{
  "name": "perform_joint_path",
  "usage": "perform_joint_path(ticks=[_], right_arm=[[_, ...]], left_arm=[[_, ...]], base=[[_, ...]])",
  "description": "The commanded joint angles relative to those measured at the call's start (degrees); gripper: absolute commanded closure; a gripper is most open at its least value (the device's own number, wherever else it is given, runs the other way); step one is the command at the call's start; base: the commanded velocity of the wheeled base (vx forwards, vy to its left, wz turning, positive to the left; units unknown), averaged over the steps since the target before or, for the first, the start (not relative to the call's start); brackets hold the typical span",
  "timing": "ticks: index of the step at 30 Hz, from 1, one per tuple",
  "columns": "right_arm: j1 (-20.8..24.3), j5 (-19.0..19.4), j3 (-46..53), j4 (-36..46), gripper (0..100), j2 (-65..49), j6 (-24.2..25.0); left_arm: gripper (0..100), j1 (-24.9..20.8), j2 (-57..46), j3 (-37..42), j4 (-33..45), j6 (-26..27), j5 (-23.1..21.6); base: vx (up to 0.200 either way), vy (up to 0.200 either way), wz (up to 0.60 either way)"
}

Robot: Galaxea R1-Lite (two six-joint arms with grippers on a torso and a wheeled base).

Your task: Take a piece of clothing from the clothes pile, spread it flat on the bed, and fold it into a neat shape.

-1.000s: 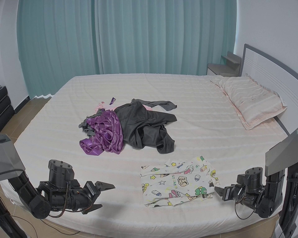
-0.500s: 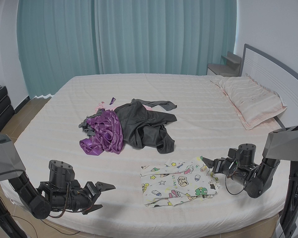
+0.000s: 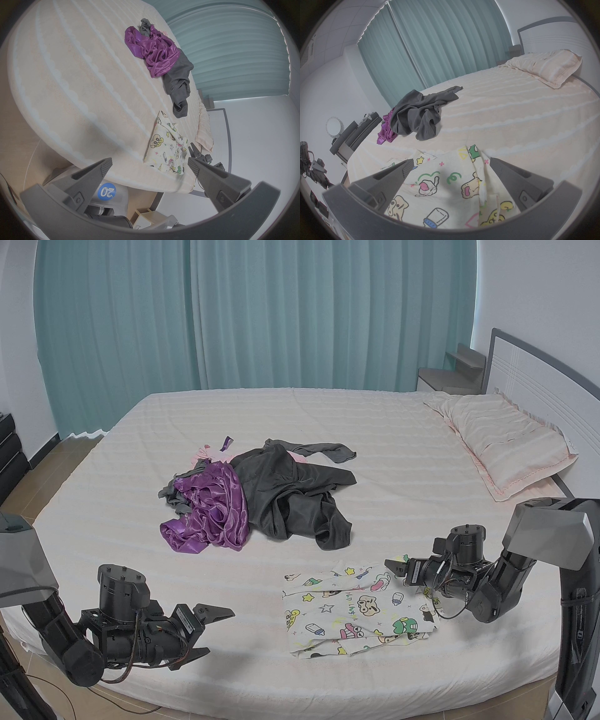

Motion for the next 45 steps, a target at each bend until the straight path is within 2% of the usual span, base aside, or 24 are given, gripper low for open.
perform_joint_path(ticks=[1, 9, 10, 19, 28, 45], right_arm=[[0.1, 0.1, -2.8, 1.1, 0, 2.2, 0.1], [0.3, 0.3, -6.9, 5.3, 0, 4.4, 0.0], [0.3, 0.3, -6.9, 5.3, 100, 4.4, 0.0], [-0.9, 0.8, -7.5, 5.9, 100, 4.8, 0.1], [-4.4, 0.8, -6.3, 4.8, 100, 1.9, 6.5], [-6.7, -0.2, -9.2, 5.6, 100, 5.0, 7.0]], left_arm=[[0, 0.0, 0.9, 0.7, -0.9, 0.0, 0.0], [0, -0.2, 1.2, 0.7, -1.0, 0.0, 0.0], [0, -0.2, 1.2, 0.7, -1.0, 0.0, 0.0], [0, -0.2, 1.3, 0.7, -1.0, 0.0, 0.0], [0, -0.2, 1.3, 0.7, -1.0, 0.0, 0.0], [0, -0.2, 1.3, 0.7, -1.0, 0.0, 0.0]], base=[[0.000, 0.000, 0.00], [0.000, 0.000, 0.00], [0.000, 0.000, 0.00], [0.000, 0.000, 0.00], [0.000, 0.000, 0.00], [0.000, 0.000, 0.00]])
